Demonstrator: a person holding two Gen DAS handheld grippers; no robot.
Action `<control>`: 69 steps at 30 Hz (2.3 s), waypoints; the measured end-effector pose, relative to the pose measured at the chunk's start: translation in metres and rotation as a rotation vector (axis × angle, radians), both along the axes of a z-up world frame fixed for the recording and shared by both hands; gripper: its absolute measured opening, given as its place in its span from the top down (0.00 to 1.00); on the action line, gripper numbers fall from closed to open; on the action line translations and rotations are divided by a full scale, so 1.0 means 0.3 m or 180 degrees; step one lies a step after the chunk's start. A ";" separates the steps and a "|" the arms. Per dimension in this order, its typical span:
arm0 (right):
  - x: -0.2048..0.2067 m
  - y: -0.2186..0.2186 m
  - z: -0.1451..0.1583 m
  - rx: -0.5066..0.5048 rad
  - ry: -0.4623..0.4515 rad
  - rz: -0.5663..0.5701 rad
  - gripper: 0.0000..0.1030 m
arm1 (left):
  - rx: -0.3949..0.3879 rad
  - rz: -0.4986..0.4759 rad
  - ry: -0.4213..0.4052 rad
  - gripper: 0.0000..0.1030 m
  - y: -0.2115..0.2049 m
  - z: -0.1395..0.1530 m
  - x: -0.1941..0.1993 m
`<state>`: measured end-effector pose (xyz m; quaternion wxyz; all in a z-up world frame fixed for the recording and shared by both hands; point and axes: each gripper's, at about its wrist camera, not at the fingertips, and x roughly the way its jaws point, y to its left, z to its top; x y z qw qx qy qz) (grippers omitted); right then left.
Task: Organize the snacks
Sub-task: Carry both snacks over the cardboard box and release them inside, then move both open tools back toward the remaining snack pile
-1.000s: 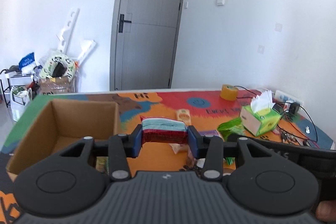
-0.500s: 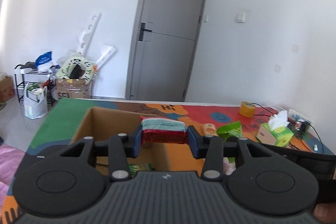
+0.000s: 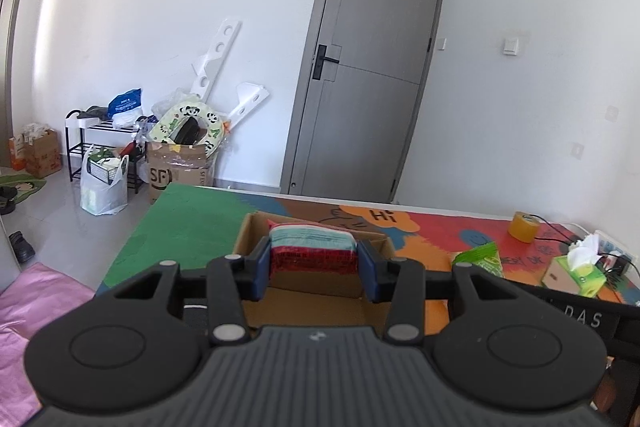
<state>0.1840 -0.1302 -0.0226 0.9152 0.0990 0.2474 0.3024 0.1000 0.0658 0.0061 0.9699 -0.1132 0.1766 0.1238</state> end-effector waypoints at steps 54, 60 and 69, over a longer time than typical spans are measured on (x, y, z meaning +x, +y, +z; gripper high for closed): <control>0.039 -0.045 -0.053 0.0122 0.0233 -0.0052 0.19 | -0.0030 0.0111 0.0164 0.06 -0.012 0.004 -0.022; 0.020 -0.151 -0.052 0.0053 0.0200 -0.0223 0.12 | -0.0053 -0.0047 0.0135 0.04 -0.083 0.014 -0.020; -0.010 -0.288 -0.034 0.0025 0.0147 -0.0465 0.00 | -0.0069 -0.0321 0.0109 0.04 -0.201 0.028 -0.009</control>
